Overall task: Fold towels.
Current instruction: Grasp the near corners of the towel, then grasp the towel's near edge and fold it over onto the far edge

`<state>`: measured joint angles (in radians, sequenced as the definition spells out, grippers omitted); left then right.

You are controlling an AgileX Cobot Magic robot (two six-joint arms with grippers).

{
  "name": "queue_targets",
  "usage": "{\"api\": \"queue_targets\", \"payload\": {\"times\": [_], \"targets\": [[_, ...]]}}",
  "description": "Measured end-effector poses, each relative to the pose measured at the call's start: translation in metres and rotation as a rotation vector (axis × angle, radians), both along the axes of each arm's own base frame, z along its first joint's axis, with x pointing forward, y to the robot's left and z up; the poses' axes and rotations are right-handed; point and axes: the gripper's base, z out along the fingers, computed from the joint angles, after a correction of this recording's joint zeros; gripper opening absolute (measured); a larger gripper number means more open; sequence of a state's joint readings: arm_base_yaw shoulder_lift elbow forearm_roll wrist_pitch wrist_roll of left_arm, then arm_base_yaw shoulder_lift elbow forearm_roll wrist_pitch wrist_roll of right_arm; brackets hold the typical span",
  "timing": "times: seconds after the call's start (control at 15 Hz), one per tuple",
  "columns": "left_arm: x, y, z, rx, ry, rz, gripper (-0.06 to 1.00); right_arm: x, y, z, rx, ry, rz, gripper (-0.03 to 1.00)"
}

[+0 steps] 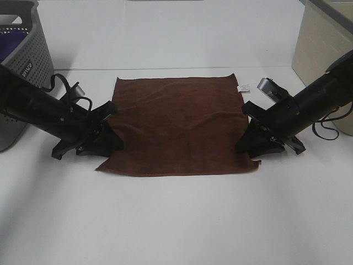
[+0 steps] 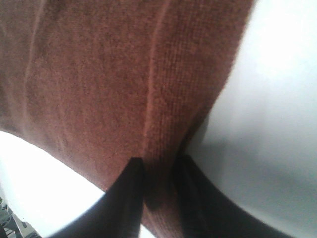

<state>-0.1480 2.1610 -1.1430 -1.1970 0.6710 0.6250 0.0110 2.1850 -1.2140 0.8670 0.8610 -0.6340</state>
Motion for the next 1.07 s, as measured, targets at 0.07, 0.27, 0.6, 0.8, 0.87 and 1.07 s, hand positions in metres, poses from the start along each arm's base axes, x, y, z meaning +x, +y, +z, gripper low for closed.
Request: {"api": "queue_targets", "payload": {"times": [0.07,0.27,0.6,0.8,0.87,1.07], "targets": [[0.000,0.000,0.000,0.001,0.000,0.001,0.07,0.000,-0.001,-0.002,-0.006,0.003,-0.008,0.12],[-0.001,0.000,0.000,0.005,0.010,-0.010,0.01,0.000,-0.001,-0.003,-0.010,0.018,-0.018,0.00],[-0.018,0.004,0.004,0.058,0.111,-0.070,0.01,-0.012,-0.003,0.019,-0.034,0.036,-0.013,0.00],[-0.041,0.008,0.026,0.081,0.100,-0.076,0.01,-0.037,-0.003,0.025,-0.035,0.076,-0.010,0.00],[-0.052,0.009,0.026,0.084,0.127,-0.070,0.01,-0.047,-0.003,0.027,-0.035,0.092,-0.010,0.00],[-0.087,0.013,0.022,0.095,0.216,-0.103,0.01,-0.083,-0.001,0.027,-0.023,0.173,-0.012,0.00]]}}
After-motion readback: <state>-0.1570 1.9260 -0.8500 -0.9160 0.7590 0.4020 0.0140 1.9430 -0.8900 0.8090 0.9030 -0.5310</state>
